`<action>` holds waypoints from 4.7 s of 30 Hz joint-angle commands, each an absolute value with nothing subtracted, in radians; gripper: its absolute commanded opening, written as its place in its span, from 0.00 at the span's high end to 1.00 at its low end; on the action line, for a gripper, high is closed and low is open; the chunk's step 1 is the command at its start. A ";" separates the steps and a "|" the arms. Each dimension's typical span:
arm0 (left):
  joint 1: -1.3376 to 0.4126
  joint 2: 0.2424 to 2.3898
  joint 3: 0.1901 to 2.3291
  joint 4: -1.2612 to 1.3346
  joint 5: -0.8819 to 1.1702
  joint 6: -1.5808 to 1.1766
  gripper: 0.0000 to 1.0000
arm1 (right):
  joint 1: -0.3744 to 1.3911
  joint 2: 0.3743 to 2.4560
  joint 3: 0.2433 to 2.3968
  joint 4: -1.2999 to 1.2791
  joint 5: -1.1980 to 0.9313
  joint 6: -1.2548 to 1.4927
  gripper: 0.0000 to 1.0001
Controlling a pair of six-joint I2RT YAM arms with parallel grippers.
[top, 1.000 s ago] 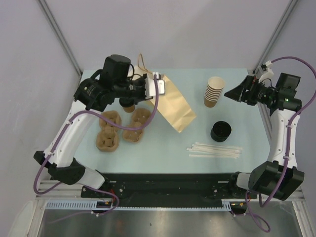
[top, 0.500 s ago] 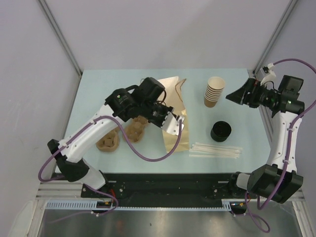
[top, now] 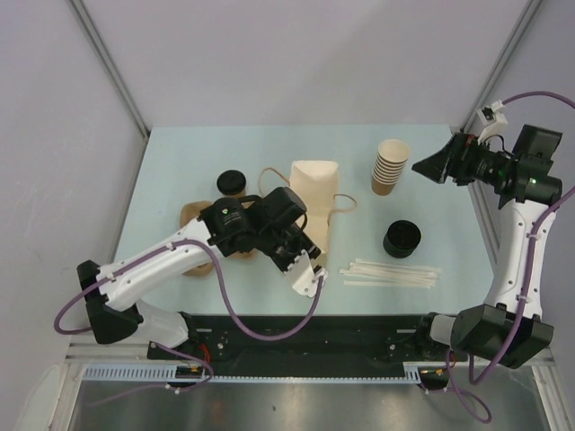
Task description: Pack the takeout coffee
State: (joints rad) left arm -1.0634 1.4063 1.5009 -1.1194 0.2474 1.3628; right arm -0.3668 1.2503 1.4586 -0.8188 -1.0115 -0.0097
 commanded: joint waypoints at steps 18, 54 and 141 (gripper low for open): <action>-1.002 1.198 1.911 -1.016 0.340 0.878 0.26 | -0.150 1.309 1.721 -0.825 -0.905 -0.094 0.00; 0.204 1.462 1.560 -1.020 1.060 0.722 0.01 | 0.277 1.954 2.536 -1.379 -0.609 -0.445 0.00; -0.313 2.284 2.046 -1.175 0.420 1.451 0.59 | 0.407 1.953 2.246 -1.513 -0.569 -0.989 1.00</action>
State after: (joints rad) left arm -0.3058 2.2719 1.9999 -1.1530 0.4202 1.4055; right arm 0.4046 1.9781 2.2143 -1.3510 -0.5491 -0.9966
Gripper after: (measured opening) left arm 0.437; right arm 0.009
